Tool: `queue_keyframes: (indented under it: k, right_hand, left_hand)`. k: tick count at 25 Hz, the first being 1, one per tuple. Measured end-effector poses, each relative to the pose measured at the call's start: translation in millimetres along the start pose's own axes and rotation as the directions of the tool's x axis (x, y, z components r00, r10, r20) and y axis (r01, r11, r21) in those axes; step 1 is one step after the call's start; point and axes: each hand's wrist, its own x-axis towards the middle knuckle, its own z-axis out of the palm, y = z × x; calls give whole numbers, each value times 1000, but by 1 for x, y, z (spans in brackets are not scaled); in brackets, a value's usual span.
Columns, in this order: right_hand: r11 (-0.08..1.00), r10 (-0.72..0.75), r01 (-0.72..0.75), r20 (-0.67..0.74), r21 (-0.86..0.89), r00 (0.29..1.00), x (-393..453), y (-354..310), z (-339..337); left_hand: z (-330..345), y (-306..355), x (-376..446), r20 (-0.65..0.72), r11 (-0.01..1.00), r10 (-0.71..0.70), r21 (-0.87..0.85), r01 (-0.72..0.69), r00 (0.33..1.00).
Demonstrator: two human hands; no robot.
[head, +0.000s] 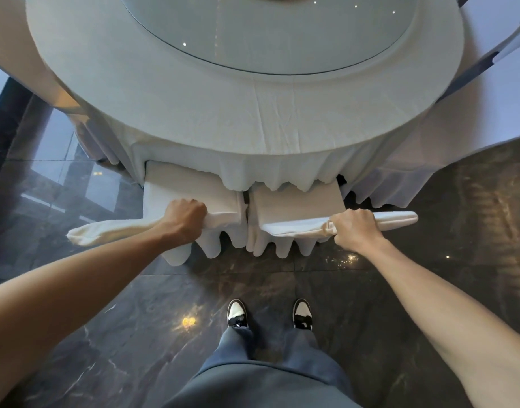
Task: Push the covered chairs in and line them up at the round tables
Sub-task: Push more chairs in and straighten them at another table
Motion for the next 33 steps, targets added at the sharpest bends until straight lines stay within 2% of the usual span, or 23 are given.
queue_keyframes:
  k: [5,13,18,23,29,33]
  right_hand:
    - [1000,13,-13,4,-16,1000,11,15,-12]
    - [994,-77,78,-20,75,997,13,-64,-17]
    - [996,-77,77,4,43,997,9,-56,-16]
    - [995,-79,78,20,54,997,3,-61,-15]
    - [983,-152,153,-13,106,988,15,-105,-16]
    - [991,-111,110,1,71,994,20,-124,-18]
  left_hand:
    - [22,-14,-32,67,996,30,80,-35,997]
    - [26,-6,-30,-14,995,34,-92,-35,999]
    - [26,-15,-34,-37,987,-2,-159,-4,999]
    - [20,2,-31,-57,988,5,-154,-14,998]
    - [24,14,-29,-63,994,-20,-112,13,998]
    - [27,15,-27,-69,991,-46,-130,36,997]
